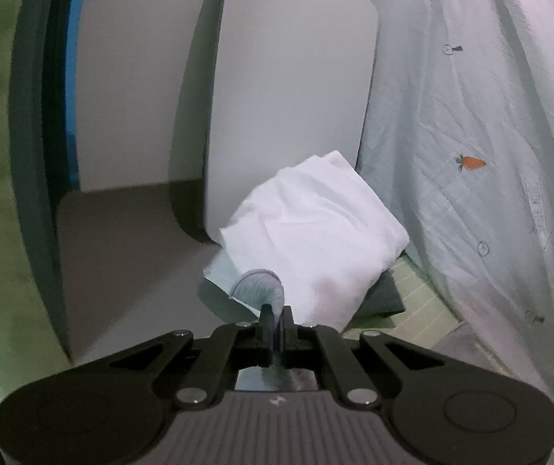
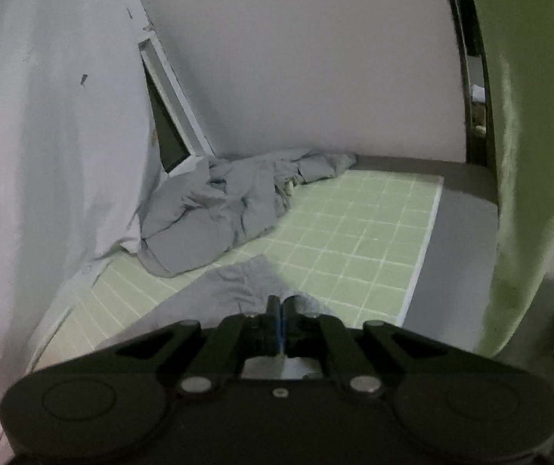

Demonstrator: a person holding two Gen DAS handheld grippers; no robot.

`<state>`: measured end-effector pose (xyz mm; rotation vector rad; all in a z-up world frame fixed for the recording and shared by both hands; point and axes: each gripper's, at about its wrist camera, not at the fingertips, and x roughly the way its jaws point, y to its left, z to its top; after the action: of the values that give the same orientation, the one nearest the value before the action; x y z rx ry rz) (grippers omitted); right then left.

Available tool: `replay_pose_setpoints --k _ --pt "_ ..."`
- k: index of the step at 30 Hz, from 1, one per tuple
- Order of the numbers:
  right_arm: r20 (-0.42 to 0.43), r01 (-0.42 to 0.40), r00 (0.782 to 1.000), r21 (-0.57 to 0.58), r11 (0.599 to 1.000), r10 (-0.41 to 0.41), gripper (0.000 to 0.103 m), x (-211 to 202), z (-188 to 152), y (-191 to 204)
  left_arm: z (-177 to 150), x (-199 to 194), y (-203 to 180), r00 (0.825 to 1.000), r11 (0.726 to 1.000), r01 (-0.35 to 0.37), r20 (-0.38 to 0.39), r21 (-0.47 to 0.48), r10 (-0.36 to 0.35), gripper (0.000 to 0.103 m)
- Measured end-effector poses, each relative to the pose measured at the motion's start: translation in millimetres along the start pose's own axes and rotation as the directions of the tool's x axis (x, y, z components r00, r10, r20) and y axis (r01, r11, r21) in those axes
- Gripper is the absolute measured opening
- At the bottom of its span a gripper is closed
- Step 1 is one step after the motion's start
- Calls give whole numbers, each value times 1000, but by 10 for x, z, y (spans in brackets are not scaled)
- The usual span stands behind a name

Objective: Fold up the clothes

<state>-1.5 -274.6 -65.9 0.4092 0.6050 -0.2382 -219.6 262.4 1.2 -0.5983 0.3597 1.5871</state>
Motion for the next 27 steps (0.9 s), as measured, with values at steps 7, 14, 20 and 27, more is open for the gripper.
replay_pose_setpoints --k 7,14,20,27 --pt "15 44 999 -57 997 -43 1 115 108 -11 34 47 -174 999 999 -44 -4 3 44 2" --pt "7 27 1000 -114 993 -27 1 646 378 412 166 561 -860 999 995 40 -9 91 -40 2" --pt "-40 -4 999 -153 988 -2 1 1795 630 1143 355 1580 -1706 979 964 200 -63 174 -192 2" --pt "-88 45 994 -222 974 -66 68 2754 535 1833 193 2426 -2313 951 947 278 -185 163 -247 58"
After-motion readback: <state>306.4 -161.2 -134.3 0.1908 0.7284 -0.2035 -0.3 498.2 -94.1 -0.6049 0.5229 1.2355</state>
